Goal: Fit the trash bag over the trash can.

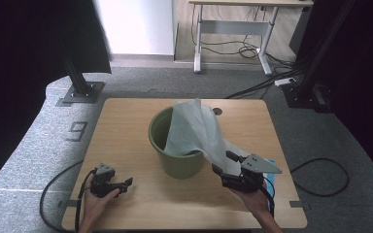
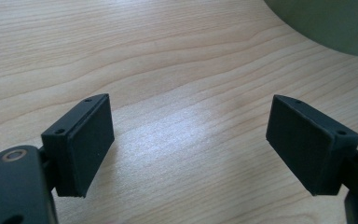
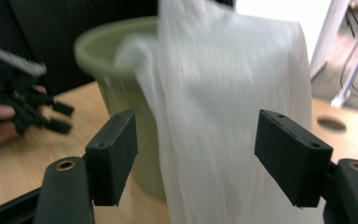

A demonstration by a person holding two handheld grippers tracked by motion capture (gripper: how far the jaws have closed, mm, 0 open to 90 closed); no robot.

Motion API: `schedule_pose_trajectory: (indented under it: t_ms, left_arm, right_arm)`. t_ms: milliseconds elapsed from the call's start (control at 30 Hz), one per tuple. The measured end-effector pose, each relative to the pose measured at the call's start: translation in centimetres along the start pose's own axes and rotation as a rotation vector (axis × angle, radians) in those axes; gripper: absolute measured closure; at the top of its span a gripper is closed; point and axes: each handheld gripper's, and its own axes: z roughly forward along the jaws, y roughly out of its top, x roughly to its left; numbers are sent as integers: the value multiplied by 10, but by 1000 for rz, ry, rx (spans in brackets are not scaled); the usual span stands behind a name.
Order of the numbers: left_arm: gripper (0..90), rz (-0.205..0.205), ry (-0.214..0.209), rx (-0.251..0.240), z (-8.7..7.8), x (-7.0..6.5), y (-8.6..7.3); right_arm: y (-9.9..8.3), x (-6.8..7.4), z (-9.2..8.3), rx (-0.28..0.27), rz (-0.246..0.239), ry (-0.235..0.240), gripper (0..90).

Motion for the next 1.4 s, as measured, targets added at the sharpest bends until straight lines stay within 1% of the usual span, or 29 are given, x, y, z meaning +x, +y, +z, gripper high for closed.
schedule_pose_trajectory:
  t_ms: [100,167,233,267,333,367,400,500,533,567,600,667,700,733,767,900,933,967,1000,1067,1167,1233,1267,1300,1333,1400]
  left_arm:
    - [151,5,-2,-4,-1,-2,1]
    - [151,8,-1,-4,-1,-3,1]
    - [151,6,0,-2,0,-4,1]
    - [151,6,0,-1,0,-4,1]
    - [151,7,0,-1,0,-5,1]
    - [151,8,-2,-1,0,-5,1]
    - [151,6,-1,-3,0,-5,1]
    - [151,8,-2,-1,0,-5,1]
    - [151,8,-2,-1,0,-5,1]
    - [151,7,-2,-1,0,-5,1]
    - [151,7,-1,-3,0,-5,1]
    - [151,6,-1,-4,-1,-4,1]
    - [151,5,0,-6,-1,-4,1]
    - [154,5,1,-7,-1,-4,1]
    - [154,5,5,-10,-2,-4,1]
    - [159,19,7,-22,-4,-9,4]
    - [161,24,8,-26,-5,-11,5]
    - [163,24,8,-26,-5,-11,5]
    - [164,40,14,-33,-8,-15,9]
    - [164,49,31,-54,-13,-20,13]
    - [170,54,23,-101,-24,-27,22]
    - [171,63,27,-130,-31,-32,28]
    - [172,63,27,-130,-31,-32,28]
    - [174,67,23,-150,-34,-35,31]
    - [178,75,12,-169,-40,-38,36]
    - [180,82,6,-192,-46,-43,41]
  right_arm:
    - [-21,-3,-2,19,19,-28,262]
    - [-35,-3,-4,23,35,-61,249]
    - [-47,-2,-4,48,31,-92,238]
    - [-53,-2,-4,54,39,-102,238]
    - [-63,-4,-5,72,49,-114,243]
    - [-63,-4,-5,72,49,-114,243]
    - [-70,-5,-5,80,53,-125,279]
    - [-76,-5,-4,83,52,-134,371]
    - [-77,-6,-3,83,58,-147,425]
    - [-78,-8,-2,83,69,-151,499]
    - [-79,-10,-2,81,77,-139,570]
    - [-80,-13,-3,74,77,-130,698]
    - [-80,-13,-3,74,77,-130,698]
    - [-80,-16,-5,58,78,-134,780]
    - [-79,-17,-7,49,75,-139,807]
    - [-71,-23,-13,11,48,-174,876]
    - [-68,-25,-15,0,41,-179,880]
    - [-68,-25,-15,0,41,-179,880]
    - [-62,-27,-19,-16,6,-188,883]
    - [-53,-29,-23,-29,-19,-186,884]
    - [-37,-33,-26,-51,-43,-179,885]
    - [-25,-34,-27,-66,-62,-172,885]
    - [-25,-34,-27,-66,-62,-172,885]
    - [-13,-34,-26,-76,-79,-157,885]
    - [-10,-34,-26,-77,-83,-151,885]
    - [-2,-34,-25,-81,-94,-144,885]
